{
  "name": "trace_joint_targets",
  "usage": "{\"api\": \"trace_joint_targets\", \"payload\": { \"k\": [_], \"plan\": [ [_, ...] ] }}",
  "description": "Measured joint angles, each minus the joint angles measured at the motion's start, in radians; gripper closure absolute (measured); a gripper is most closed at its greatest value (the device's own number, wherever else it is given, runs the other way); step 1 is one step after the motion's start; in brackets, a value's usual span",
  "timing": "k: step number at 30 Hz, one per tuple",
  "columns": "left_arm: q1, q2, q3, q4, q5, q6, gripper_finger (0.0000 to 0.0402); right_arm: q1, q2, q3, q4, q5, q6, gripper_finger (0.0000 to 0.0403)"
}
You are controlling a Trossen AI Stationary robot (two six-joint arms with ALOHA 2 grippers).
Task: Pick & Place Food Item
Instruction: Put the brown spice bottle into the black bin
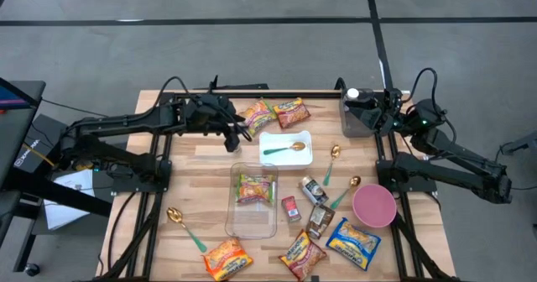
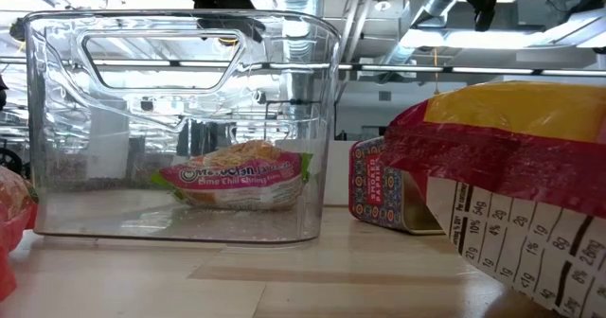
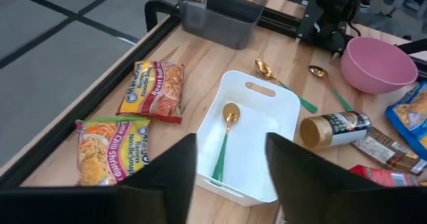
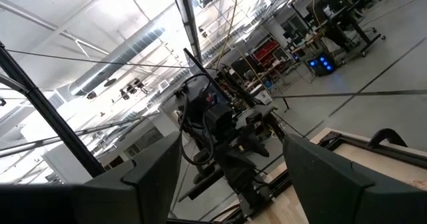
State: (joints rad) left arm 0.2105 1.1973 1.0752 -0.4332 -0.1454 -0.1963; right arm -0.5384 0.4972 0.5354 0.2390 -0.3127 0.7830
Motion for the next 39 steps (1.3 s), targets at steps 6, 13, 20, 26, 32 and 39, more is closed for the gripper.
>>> {"api": "trace_joint_targets", "payload": {
  "k": [6,13,20,26,32,39],
  "plan": [
    [0.004,0.000,0.003,-0.009,0.059,0.115,0.0129,0.000,0.000,0.000,0.000,0.000,0.003,0.0148],
    [0.013,0.020,0.078,-0.161,0.116,0.418,0.0113,0.000,0.000,0.000,0.000,0.000,0.003,0.0148],
    [0.029,0.123,0.101,-0.367,0.145,0.548,0.0111,0.002,0.000,0.000,0.000,-0.002,0.002,0.0148],
    [0.029,0.286,0.102,-0.469,0.133,0.669,0.0093,0.002,0.000,0.000,0.000,-0.025,-0.005,0.0148],
    [0.075,0.409,0.102,-0.486,0.084,0.803,0.0087,0.002,0.000,0.000,0.000,-0.062,0.001,0.0148],
    [0.123,0.464,0.100,-0.451,0.117,0.847,0.0087,0.022,0.000,0.000,0.000,-0.079,0.003,0.0148]
  ]
}}
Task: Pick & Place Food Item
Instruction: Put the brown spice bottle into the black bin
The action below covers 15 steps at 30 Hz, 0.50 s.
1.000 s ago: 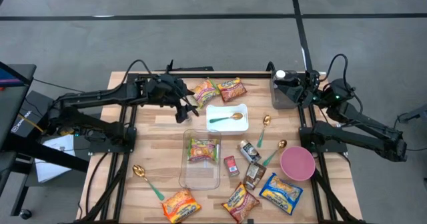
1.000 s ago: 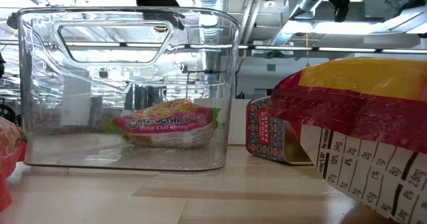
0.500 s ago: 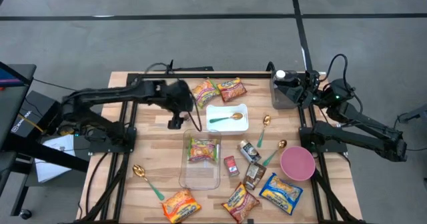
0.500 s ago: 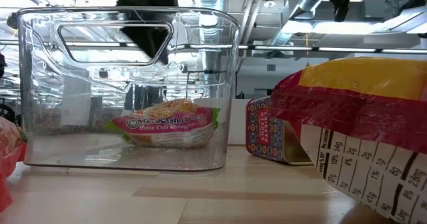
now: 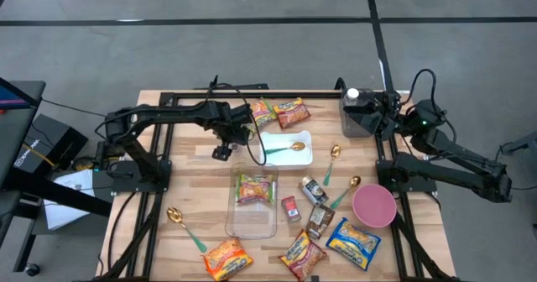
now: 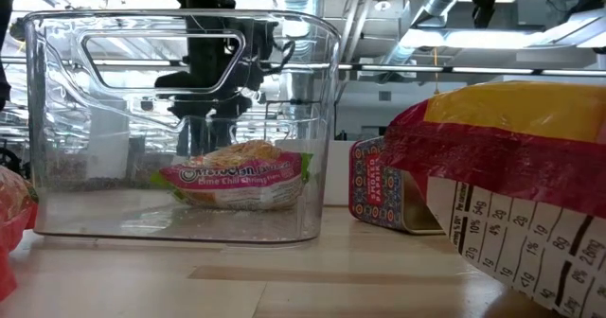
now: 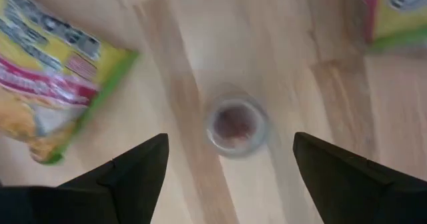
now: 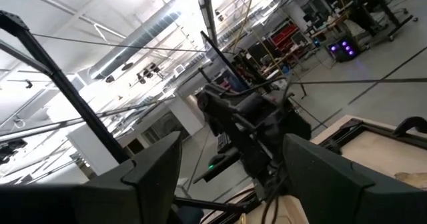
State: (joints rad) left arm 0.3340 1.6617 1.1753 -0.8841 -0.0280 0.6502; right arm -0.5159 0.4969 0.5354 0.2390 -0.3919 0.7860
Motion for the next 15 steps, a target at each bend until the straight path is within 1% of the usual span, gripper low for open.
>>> {"api": "trace_joint_targets", "payload": {
  "k": [4,11,15],
  "plan": [
    [-0.002,0.002,-0.022,0.080,0.018,0.003,0.0087,0.000,0.000,0.000,-0.002,0.000,0.000,0.0148],
    [-0.006,0.002,-0.094,0.095,0.034,-0.004,0.0087,0.000,0.000,0.000,-0.020,0.000,-0.006,0.0148],
    [-0.015,0.002,-0.146,0.167,-0.004,-0.016,0.0087,0.000,0.000,0.000,-0.032,0.000,-0.008,0.0148]
  ]
}}
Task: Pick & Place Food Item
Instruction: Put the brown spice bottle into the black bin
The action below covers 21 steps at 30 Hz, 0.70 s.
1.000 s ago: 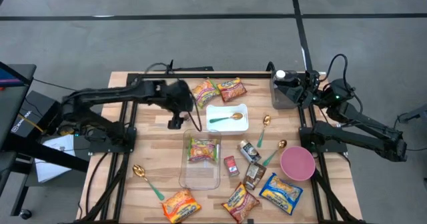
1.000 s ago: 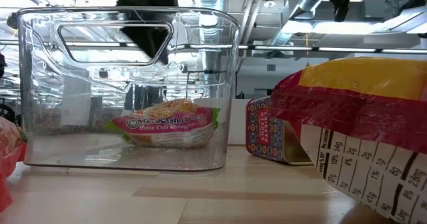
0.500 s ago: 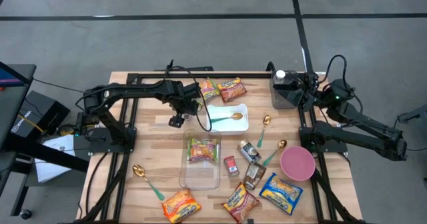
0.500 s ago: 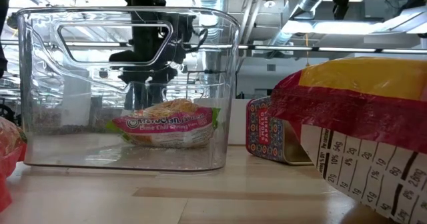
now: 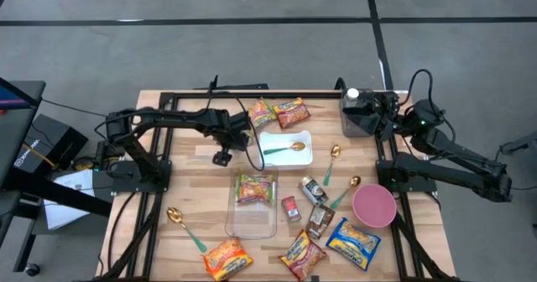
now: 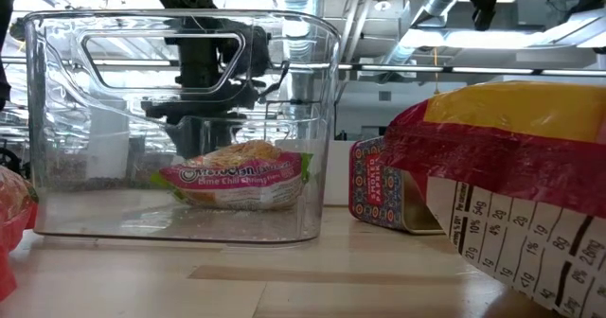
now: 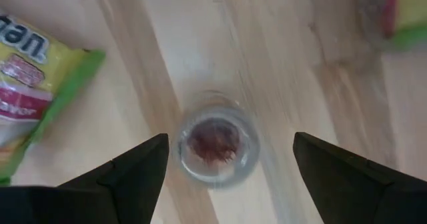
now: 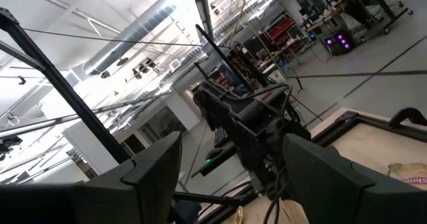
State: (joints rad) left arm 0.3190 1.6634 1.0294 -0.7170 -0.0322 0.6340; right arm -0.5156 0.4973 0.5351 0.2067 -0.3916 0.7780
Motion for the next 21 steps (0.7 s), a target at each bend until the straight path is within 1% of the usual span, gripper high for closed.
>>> {"api": "trace_joint_targets", "payload": {
  "k": [6,11,16,21],
  "plan": [
    [0.001,0.000,-0.039,0.084,-0.005,-0.029,0.0087,0.000,0.000,0.000,0.001,0.000,-0.001,0.0148],
    [0.003,0.000,-0.044,0.090,-0.005,-0.037,0.0098,0.000,0.000,0.000,0.001,0.000,0.000,0.0148],
    [0.003,0.000,-0.044,0.091,-0.005,-0.043,0.0131,0.000,0.000,0.000,0.002,0.000,0.000,0.0148],
    [0.002,0.000,-0.044,0.090,-0.005,-0.092,0.0187,0.000,0.000,0.000,0.002,0.000,0.000,0.0148]
  ]
}}
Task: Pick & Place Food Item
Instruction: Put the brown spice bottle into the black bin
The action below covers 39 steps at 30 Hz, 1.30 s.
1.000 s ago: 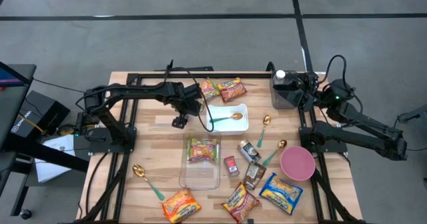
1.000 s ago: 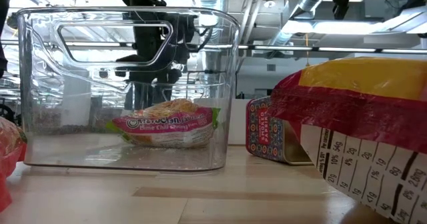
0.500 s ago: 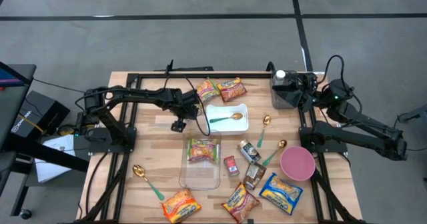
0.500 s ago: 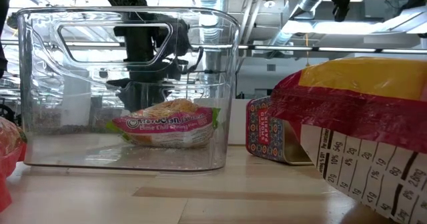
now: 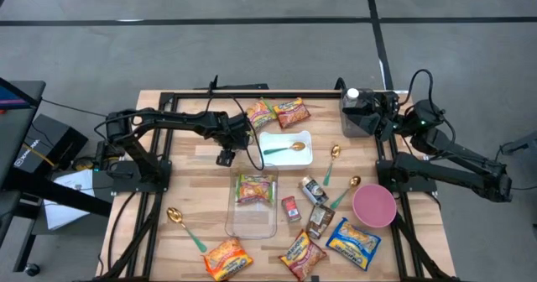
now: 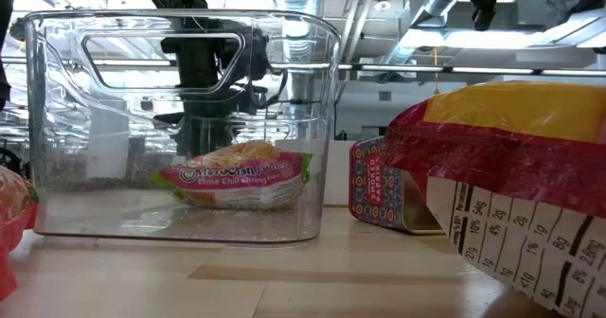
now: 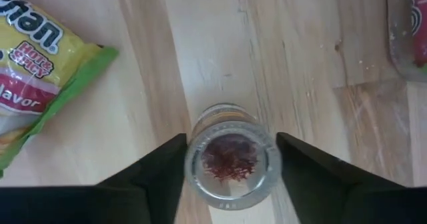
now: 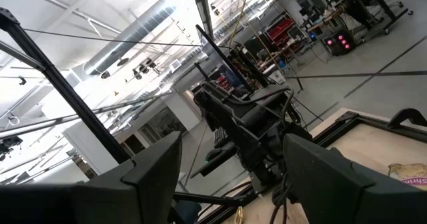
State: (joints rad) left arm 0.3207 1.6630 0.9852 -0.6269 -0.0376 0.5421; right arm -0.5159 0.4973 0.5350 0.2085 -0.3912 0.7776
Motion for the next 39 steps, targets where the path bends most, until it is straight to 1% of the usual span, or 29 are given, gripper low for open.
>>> {"api": "trace_joint_targets", "payload": {
  "k": [2,3,12,17,20,25,33,36,39],
  "plan": [
    [0.000,-0.001,0.000,0.000,0.000,-0.020,0.0214,0.000,0.000,0.000,0.000,0.000,0.000,0.0148],
    [0.000,-0.001,0.000,0.000,0.000,-0.029,0.0219,0.000,0.000,0.000,0.000,0.000,-0.001,0.0148],
    [0.000,-0.004,0.000,-0.001,-0.015,-0.146,0.0219,0.000,0.000,0.000,-0.029,0.000,-0.003,0.0148],
    [0.001,-0.048,0.000,-0.001,-0.015,-0.183,0.0219,0.000,0.000,0.000,-0.029,0.000,-0.002,0.0148],
    [0.002,-0.089,0.000,-0.003,-0.027,-0.185,0.0219,0.000,0.000,0.000,-0.029,0.000,-0.002,0.0148],
    [0.025,-0.177,0.000,-0.026,-0.084,-0.190,0.0219,0.000,0.000,0.000,-0.029,0.000,-0.002,0.0148],
    [0.070,-0.362,0.000,-0.020,-0.088,-0.310,0.0219,0.000,0.000,0.000,-0.029,0.000,-0.002,0.0148],
    [0.077,-0.428,0.000,0.013,-0.029,-0.405,0.0219,0.000,0.000,0.000,-0.029,0.000,-0.002,0.0148],
    [0.077,-0.479,0.000,0.086,0.042,-0.524,0.0219,0.000,0.000,0.000,-0.029,0.000,-0.002,0.0148]
  ]
}}
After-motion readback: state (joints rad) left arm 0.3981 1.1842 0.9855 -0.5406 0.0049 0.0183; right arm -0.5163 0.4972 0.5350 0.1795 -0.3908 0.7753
